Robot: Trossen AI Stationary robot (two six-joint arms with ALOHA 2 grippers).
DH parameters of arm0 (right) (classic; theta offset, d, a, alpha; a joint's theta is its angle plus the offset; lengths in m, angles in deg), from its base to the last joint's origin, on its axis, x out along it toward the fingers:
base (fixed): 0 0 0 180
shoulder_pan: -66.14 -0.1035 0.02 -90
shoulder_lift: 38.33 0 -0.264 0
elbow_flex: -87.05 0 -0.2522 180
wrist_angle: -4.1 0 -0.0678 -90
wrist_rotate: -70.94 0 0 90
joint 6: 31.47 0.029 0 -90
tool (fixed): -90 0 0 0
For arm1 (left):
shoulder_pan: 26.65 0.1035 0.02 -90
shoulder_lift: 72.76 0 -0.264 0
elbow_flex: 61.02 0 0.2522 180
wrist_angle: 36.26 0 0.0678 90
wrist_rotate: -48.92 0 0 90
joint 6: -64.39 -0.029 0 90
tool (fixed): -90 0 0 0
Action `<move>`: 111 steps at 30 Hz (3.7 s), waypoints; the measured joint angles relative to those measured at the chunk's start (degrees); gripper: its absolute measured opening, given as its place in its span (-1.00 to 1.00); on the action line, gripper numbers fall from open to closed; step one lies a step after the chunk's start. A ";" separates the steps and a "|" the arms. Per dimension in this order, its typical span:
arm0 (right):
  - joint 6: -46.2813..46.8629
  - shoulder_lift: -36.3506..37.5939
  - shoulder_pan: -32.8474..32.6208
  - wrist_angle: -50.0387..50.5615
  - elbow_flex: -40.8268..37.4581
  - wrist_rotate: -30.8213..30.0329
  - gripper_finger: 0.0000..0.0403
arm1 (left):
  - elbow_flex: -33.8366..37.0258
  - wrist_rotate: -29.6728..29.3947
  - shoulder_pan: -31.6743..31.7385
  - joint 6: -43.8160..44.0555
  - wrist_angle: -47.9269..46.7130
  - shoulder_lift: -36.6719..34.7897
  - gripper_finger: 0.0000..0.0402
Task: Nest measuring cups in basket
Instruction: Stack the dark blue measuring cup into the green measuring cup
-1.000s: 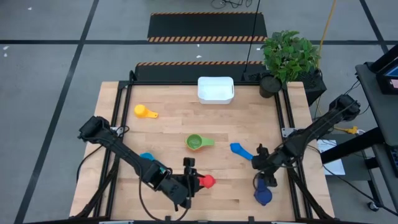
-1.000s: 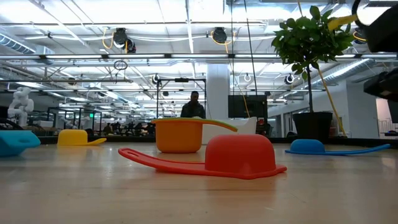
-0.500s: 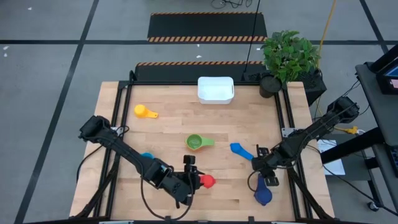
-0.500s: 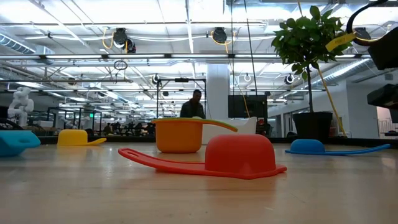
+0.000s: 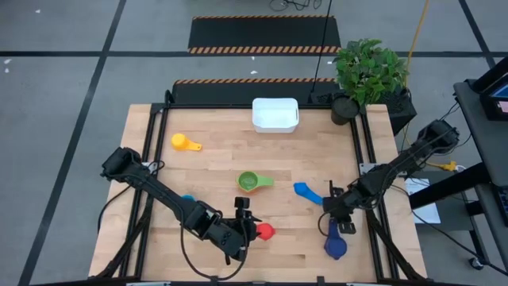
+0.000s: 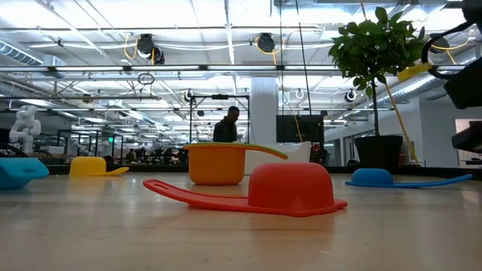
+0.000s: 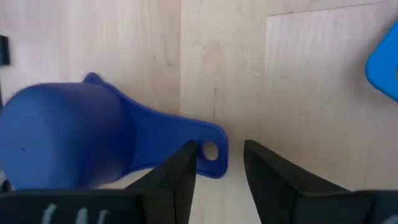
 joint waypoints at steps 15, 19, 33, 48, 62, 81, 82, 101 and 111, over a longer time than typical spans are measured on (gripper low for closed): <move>-0.32 0.02 -0.06 -2.63 -0.48 8.83 -0.94 | 0.02 0.00 0.04 -0.40 0.04 -0.02 -0.13; -1.07 0.02 -0.01 -4.83 -0.42 7.97 -0.96 | 0.02 0.00 0.04 -0.82 0.07 -0.02 -0.13; -10.50 6.75 0.03 -5.05 6.12 -1.47 -1.00 | 0.02 -0.92 0.37 -1.85 0.09 -0.03 -0.13; -31.07 21.38 0.05 -14.49 7.27 -29.04 -1.00 | 0.09 -8.42 -0.44 5.38 -1.26 -6.09 -0.13; -54.65 17.26 0.07 -51.37 0.42 -36.32 -1.00 | 7.67 -13.81 -4.66 -1.65 10.73 -8.09 -0.13; -58.55 13.07 0.05 -76.14 -4.12 -45.36 -1.00 | 19.69 -26.88 -2.69 -18.30 49.80 -8.07 -0.13; -58.55 11.71 0.05 -78.28 -4.12 -45.36 -1.00 | 19.74 -26.84 -2.69 -18.15 50.11 -8.06 -0.13; -60.12 0.74 0.07 -90.82 -2.09 -50.79 -1.00 | 19.74 -23.90 -1.51 -19.31 58.46 -8.00 -0.13; -59.60 0.74 0.05 -90.43 -2.09 -50.63 -1.00 | 19.74 -20.62 -1.16 -19.77 58.40 -8.00 -0.41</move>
